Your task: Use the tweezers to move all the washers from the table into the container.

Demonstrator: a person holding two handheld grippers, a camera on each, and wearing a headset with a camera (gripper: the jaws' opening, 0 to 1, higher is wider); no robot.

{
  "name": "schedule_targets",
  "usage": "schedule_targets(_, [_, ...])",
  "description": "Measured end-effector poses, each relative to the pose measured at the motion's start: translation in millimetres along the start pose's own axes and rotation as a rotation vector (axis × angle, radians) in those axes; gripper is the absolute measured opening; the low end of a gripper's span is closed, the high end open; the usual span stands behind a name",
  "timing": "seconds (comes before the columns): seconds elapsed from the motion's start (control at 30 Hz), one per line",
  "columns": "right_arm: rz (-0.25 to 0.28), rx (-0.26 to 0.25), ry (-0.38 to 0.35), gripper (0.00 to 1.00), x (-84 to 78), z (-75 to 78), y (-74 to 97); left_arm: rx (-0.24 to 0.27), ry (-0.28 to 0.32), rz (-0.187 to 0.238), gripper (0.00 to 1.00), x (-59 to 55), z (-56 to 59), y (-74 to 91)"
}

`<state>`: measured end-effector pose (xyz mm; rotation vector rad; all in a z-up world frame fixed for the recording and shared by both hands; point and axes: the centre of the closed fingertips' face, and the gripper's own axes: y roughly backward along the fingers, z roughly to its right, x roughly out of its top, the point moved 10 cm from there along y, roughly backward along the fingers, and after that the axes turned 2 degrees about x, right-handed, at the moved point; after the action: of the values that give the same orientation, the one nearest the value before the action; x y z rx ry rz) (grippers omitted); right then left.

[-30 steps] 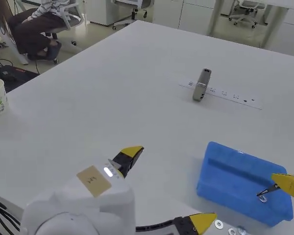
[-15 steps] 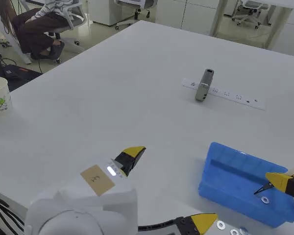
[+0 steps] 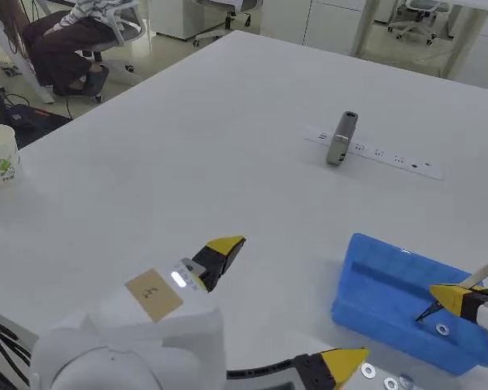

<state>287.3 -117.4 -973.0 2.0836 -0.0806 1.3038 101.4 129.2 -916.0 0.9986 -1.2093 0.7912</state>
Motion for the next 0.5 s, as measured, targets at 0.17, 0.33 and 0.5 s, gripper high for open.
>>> schedule_targets(0.17, [-0.005,-0.004,0.018,0.03,1.0,-0.5,-1.6,0.003,-0.001,-0.006,0.86,-0.5,-0.6,-0.1])
schedule_targets(0.33, [0.016,0.000,0.032,0.04,2.2,-5.8,2.6,0.002,-0.004,-0.013,0.86,-1.3,0.2,-0.5])
schedule_targets(0.5, [0.065,0.013,0.014,0.04,7.7,-11.0,10.6,-0.006,-0.002,-0.004,0.87,-0.4,1.3,-0.3])
